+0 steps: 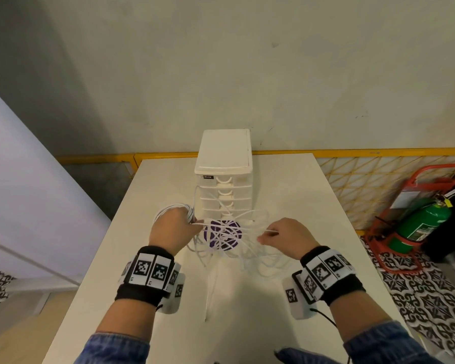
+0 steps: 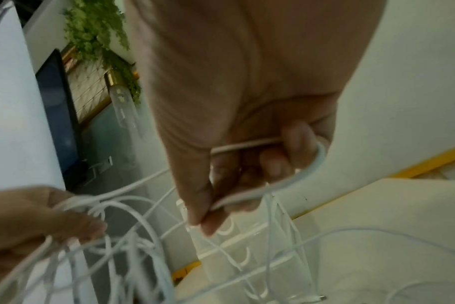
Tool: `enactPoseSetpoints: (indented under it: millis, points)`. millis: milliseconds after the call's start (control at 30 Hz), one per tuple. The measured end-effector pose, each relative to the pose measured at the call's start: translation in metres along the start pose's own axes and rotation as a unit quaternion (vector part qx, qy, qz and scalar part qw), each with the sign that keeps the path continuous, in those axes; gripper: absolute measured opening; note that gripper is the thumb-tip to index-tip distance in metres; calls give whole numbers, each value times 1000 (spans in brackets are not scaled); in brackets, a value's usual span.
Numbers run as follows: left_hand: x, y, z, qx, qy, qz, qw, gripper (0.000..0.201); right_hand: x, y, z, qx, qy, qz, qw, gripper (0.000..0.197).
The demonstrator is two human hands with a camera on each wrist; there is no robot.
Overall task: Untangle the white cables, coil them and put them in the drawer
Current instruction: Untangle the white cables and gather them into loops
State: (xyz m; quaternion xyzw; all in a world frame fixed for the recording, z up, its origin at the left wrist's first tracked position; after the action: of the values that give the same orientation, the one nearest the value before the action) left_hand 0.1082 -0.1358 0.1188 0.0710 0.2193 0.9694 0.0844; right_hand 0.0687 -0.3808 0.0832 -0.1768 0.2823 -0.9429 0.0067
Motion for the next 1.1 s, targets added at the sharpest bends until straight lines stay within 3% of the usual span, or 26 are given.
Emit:
enactPoseSetpoints:
  millis: [100,233,300,400,533,600,700,833,933,1033,1100]
  points:
    - [2,-6,0,2,-7,7,1000,36,0,0,10,-46,113,0,993,27]
    - [4,-3,1,4,-27,-33,999,36,7,5,24,-97,318,-17,943,18]
    - [5,-1,0,10,-41,-56,998,37,7,9,28,-251,341,-4,906,13]
    - [6,4,-1,-31,-47,-75,996,33,12,-6,29,-509,286,72,809,2]
    - [4,-3,12,-75,25,-26,997,23,20,-15,36,-497,368,84,781,6]
    - [3,-14,23,-64,82,15,995,22,21,-9,40,-452,412,52,789,10]
    - [-1,-13,21,-49,46,25,997,25,15,-6,35,-459,393,47,795,10]
    - [3,1,-2,108,-58,-22,992,45,11,-26,24,-474,315,134,811,10]
    - [5,7,-17,198,-96,-42,975,55,6,-43,19,-511,240,191,803,12]
    - [2,14,-33,13,-82,-59,995,40,9,-57,20,-531,203,217,794,10]
    - [0,9,-39,-110,-83,-51,989,22,11,-60,27,-564,219,226,764,10]
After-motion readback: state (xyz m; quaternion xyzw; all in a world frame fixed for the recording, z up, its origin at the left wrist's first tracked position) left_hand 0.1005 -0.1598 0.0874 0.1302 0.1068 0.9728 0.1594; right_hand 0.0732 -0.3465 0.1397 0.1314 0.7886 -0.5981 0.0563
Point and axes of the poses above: each hand's wrist, its own x-axis away from the middle knuckle, its own z-axis out of the back of the hand, y = z × x, the point moved 4 cm from there along -x, towards the middle knuckle, and after that the axes turned 11 degrees about -y, right-handed, at the moved point
